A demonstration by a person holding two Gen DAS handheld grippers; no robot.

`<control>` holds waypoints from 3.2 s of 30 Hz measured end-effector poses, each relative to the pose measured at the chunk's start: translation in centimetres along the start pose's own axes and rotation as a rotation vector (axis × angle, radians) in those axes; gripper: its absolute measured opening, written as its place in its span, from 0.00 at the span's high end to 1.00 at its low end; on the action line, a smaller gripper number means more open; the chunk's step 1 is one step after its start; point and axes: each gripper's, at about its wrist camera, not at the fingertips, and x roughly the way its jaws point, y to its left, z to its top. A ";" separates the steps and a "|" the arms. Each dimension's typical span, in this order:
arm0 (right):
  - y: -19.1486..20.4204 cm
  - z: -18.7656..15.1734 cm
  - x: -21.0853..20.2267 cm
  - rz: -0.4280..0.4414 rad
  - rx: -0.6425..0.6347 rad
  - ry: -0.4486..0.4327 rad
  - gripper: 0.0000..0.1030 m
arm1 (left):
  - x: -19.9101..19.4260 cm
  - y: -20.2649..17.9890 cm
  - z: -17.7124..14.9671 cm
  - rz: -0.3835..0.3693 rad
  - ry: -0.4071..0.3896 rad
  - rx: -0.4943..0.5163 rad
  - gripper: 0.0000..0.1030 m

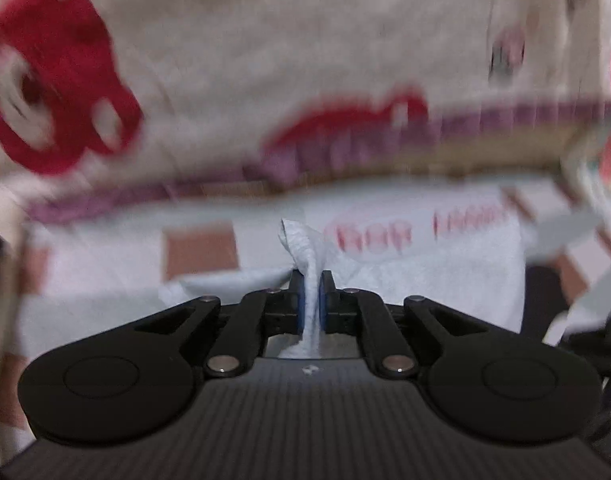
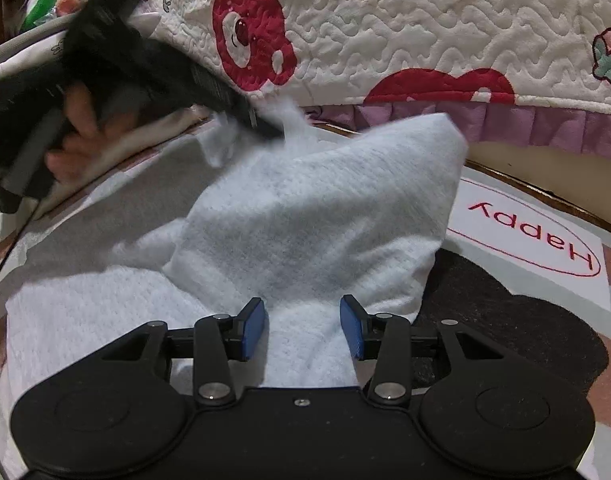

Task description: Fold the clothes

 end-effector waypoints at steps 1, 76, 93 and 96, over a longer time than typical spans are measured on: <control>-0.1 0.0 0.0 0.000 0.002 -0.002 0.55 | -1.1 0.2 0.3 0.026 -0.050 0.008 0.94; 8.5 -5.7 -8.3 0.298 -0.229 0.225 0.45 | -13.4 0.7 -17.2 0.182 0.289 0.065 0.40; 12.7 -9.9 -11.2 0.032 -0.724 0.117 0.32 | -20.1 -6.1 -17.9 -0.146 0.114 0.239 0.39; 12.5 -9.3 -10.3 0.028 -0.702 0.074 0.28 | -19.4 -7.3 -18.0 -0.176 0.121 0.265 0.39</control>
